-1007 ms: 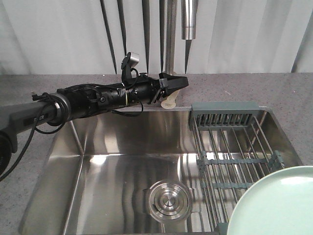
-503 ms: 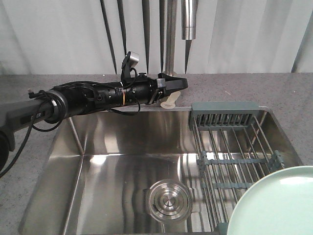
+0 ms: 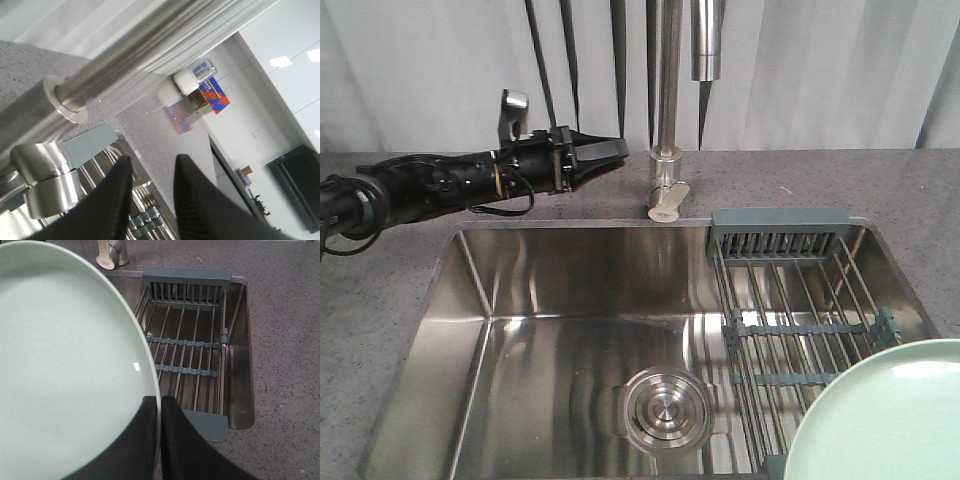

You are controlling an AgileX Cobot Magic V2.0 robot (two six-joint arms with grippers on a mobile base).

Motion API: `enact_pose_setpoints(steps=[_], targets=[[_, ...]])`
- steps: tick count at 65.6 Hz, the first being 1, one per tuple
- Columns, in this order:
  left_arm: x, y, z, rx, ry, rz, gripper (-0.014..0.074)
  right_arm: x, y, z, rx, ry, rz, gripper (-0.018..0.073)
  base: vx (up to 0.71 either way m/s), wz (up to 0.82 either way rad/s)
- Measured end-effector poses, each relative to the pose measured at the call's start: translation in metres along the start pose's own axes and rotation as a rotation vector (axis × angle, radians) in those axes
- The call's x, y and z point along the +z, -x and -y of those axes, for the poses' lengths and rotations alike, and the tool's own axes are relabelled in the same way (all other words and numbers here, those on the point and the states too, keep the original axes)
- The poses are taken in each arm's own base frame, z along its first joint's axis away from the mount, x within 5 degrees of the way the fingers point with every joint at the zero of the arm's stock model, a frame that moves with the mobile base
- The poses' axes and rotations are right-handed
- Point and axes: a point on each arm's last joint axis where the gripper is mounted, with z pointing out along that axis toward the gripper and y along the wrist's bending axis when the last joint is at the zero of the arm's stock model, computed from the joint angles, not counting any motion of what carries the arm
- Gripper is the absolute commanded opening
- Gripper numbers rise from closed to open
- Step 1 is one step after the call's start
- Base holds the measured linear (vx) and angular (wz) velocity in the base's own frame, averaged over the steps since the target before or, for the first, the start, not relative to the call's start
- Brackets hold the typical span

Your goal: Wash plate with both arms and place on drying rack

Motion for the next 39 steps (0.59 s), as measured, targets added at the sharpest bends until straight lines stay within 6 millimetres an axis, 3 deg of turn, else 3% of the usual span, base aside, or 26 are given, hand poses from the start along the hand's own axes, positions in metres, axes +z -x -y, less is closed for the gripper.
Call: enact_pose_setpoints(steps=[14,21,31,39], targets=[[-0.045,0.026,-0.012,-0.070,0.035,0.077,-0.0007,0.000,0.000,0.000,0.000,0.000,0.000,-0.0005,0.00,0.00],[-0.062,0.035,-0.008,-0.040,0.074,0.071,-0.0007,0.000,0.000,0.000,0.000,0.000,0.000,-0.0005,0.00,0.00],[-0.076,0.045,0.029,0.087,0.115,0.014,-0.0007,0.000,0.000,0.000,0.000,0.000,0.000,-0.0005,0.00,0.00],[-0.084,0.050,0.077,0.232,0.140,-0.049,-0.0007,0.000,0.000,0.000,0.000,0.000,0.000,-0.0005,0.00,0.00]])
